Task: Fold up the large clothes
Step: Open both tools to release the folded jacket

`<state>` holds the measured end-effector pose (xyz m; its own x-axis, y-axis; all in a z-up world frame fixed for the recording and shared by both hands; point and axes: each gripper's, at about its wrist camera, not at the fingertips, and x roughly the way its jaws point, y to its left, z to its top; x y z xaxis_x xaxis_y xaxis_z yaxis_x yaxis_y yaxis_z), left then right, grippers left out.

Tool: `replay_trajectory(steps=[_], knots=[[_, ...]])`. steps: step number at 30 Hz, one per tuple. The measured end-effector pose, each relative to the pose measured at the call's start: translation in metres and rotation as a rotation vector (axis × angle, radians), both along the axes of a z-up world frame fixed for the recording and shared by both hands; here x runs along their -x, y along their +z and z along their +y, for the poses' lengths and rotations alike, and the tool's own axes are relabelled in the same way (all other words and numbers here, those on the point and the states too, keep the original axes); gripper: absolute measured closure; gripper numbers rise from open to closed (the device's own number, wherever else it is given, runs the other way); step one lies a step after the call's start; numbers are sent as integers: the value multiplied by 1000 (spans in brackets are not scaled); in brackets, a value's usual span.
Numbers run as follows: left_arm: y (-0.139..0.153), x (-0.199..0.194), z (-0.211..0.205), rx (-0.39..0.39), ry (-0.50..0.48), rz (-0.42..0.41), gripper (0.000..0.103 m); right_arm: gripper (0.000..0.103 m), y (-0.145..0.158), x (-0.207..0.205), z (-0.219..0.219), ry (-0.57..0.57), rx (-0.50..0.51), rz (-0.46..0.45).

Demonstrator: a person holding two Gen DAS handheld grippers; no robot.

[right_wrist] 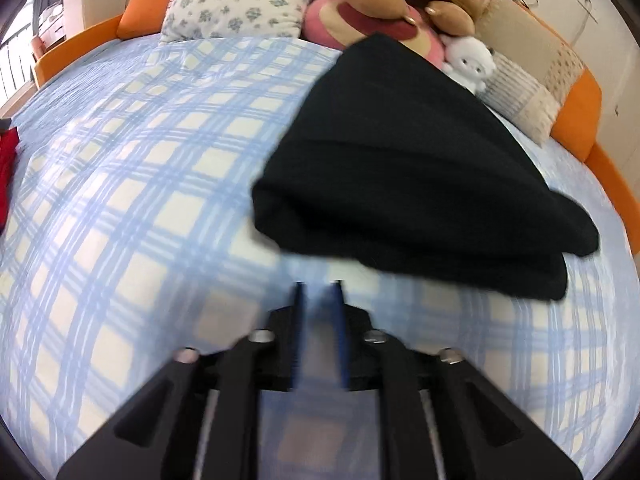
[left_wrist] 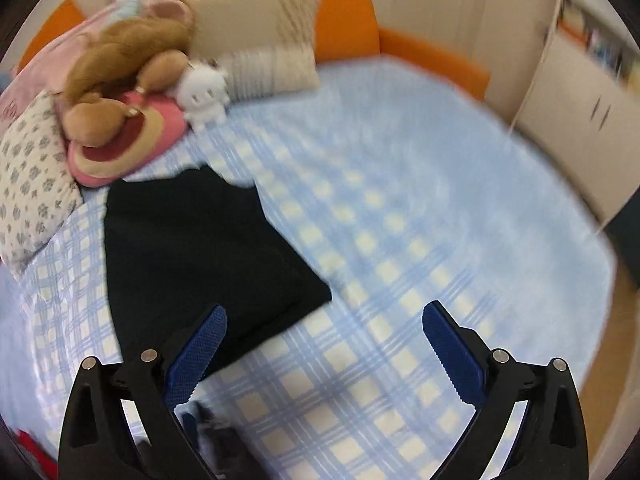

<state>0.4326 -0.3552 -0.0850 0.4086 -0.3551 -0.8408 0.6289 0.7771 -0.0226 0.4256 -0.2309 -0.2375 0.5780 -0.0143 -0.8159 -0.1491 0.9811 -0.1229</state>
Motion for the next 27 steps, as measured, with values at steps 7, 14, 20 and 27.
replay_trajectory(steps=[7, 14, 20, 27], knots=[[61, -37, 116, 231, 201, -44, 4, 49, 23, 19, -70, -127, -117, 24], [-1, -83, 219, 352, 410, 97, 4, 48, 74, 11, -160, -296, -277, -41], [-77, -97, 210, 266, 415, 150, 4, 54, 113, -24, -196, -271, -516, -89], [-128, -89, 166, 7, 297, 65, 31, 84, 92, -71, -203, -220, -520, -11]])
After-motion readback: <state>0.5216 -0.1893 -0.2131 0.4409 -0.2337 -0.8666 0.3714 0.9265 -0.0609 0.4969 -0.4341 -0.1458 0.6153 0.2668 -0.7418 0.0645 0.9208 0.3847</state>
